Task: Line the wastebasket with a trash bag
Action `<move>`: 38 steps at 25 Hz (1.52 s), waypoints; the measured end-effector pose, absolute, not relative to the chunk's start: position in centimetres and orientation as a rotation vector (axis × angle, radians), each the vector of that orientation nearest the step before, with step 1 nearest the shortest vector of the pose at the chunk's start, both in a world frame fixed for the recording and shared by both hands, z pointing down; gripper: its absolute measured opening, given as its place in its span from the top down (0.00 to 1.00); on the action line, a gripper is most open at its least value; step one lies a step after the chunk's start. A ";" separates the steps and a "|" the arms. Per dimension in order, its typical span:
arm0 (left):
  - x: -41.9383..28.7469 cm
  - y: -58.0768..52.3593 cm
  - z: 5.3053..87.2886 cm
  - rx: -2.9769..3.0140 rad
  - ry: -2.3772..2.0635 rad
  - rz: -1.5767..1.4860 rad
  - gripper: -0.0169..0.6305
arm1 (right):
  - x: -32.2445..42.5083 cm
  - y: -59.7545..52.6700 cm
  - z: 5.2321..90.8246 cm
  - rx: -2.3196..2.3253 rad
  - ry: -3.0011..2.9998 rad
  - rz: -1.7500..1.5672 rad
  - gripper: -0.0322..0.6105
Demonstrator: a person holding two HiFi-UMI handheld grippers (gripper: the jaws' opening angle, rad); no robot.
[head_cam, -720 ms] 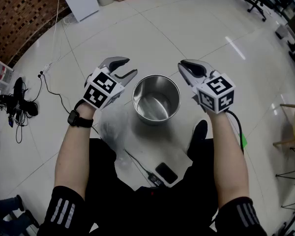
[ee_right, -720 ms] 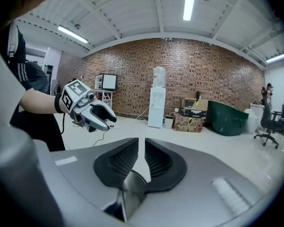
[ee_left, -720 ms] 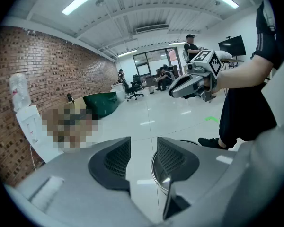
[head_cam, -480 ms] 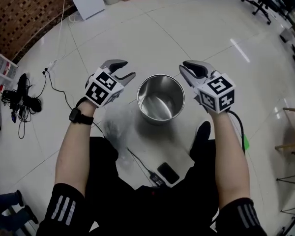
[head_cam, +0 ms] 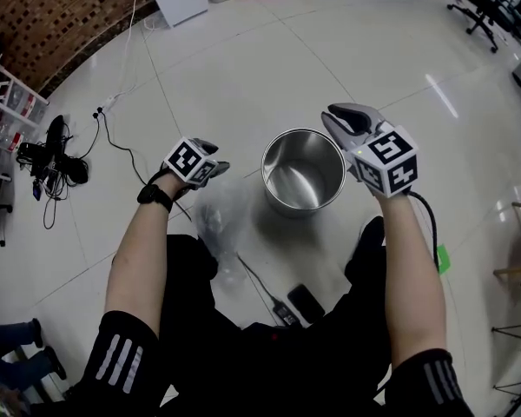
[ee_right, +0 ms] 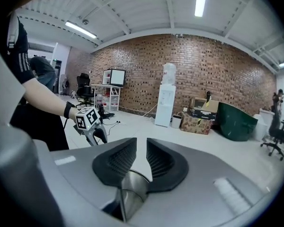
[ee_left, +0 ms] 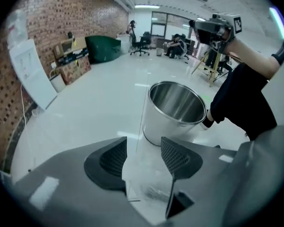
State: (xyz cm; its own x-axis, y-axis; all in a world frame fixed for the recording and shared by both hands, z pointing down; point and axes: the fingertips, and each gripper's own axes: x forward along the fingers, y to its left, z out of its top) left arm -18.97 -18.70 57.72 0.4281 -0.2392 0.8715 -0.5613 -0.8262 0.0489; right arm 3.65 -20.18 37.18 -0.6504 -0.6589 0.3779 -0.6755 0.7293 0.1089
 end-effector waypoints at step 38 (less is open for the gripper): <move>-20.6 -21.5 57.4 2.301 -0.822 1.473 0.98 | 2.8 -20.3 36.8 1.013 -2.514 0.011 0.84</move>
